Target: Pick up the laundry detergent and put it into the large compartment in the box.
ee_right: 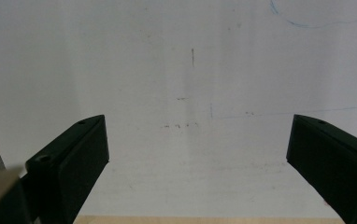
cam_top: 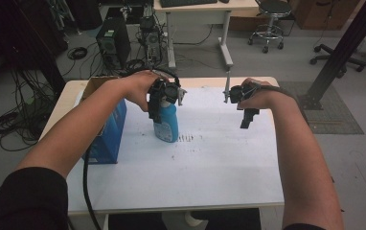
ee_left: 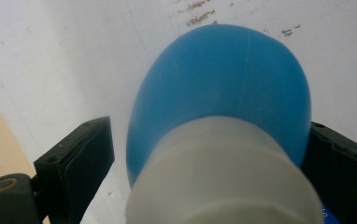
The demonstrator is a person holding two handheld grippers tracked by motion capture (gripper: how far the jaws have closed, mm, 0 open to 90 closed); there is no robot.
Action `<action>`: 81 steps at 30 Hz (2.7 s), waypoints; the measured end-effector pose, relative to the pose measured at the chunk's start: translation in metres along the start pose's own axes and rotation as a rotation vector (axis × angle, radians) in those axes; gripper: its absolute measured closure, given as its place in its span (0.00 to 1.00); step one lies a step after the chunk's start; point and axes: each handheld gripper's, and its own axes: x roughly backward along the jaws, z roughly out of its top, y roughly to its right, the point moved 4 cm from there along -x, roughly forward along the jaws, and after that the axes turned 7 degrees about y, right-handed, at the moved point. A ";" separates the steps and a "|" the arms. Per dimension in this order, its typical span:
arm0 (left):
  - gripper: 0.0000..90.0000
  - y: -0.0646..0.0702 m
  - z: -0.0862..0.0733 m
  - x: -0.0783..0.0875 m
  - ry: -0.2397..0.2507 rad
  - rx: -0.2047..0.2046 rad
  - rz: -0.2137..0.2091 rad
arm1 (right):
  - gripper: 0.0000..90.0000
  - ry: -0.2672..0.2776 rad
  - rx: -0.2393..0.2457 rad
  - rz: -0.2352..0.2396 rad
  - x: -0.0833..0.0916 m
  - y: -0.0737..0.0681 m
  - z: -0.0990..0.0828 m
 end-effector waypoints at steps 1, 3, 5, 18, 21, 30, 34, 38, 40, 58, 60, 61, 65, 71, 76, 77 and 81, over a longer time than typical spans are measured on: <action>0.09 0.000 0.000 0.000 0.000 0.000 0.000 | 0.06 0.000 0.000 0.000 0.000 0.000 0.000; 0.10 0.000 0.000 0.000 -0.002 -0.001 0.001 | 0.06 -0.001 -0.001 0.000 0.000 0.000 0.000; 0.10 0.000 0.000 0.000 -0.002 -0.003 0.005 | 0.06 -0.003 -0.001 -0.002 0.000 0.000 0.000; 0.19 0.000 0.001 -0.002 -0.008 -0.010 0.013 | 0.06 -0.004 0.001 -0.003 -0.002 0.001 0.000; 0.19 0.000 0.002 -0.002 -0.003 -0.010 0.011 | 0.06 -0.006 0.001 -0.001 -0.002 0.001 0.000; 0.23 0.000 0.001 -0.002 -0.005 -0.014 0.016 | 0.06 -0.003 0.000 0.001 -0.002 0.001 0.000; 0.26 0.000 0.000 -0.004 -0.004 -0.013 0.016 | 0.06 -0.005 -0.001 0.001 -0.002 0.001 0.000; 0.29 0.000 0.001 -0.005 -0.004 -0.020 0.019 | 0.06 -0.008 -0.002 0.000 -0.003 0.001 0.000; 0.32 0.000 0.001 -0.005 -0.005 -0.024 0.008 | 0.06 -0.008 -0.002 0.000 -0.003 0.001 0.000; 0.40 0.004 0.003 -0.003 -0.011 -0.055 -0.006 | 0.06 -0.010 -0.003 0.003 -0.005 0.000 0.000; 0.40 0.005 0.004 -0.002 -0.019 -0.070 0.007 | 0.06 -0.010 0.000 0.005 -0.005 0.001 0.000; 0.41 0.006 0.005 -0.001 -0.022 -0.075 0.017 | 0.06 -0.008 0.001 0.005 -0.006 0.001 0.000; 0.42 0.005 0.003 0.011 -0.008 -0.053 0.017 | 0.06 -0.006 -0.005 0.006 -0.005 0.002 0.000; 0.42 0.011 0.004 0.031 -0.005 -0.020 0.005 | 0.06 -0.003 -0.005 0.004 -0.004 0.002 0.001; 0.42 0.016 0.005 0.049 -0.015 0.016 -0.017 | 0.06 0.005 -0.007 0.000 -0.003 0.003 0.001; 0.42 0.018 0.005 0.052 -0.012 0.031 -0.023 | 0.06 0.004 -0.008 0.001 -0.002 0.003 0.001; 0.42 0.020 0.003 0.063 -0.018 0.089 -0.027 | 0.06 0.007 -0.006 -0.001 -0.001 0.003 0.002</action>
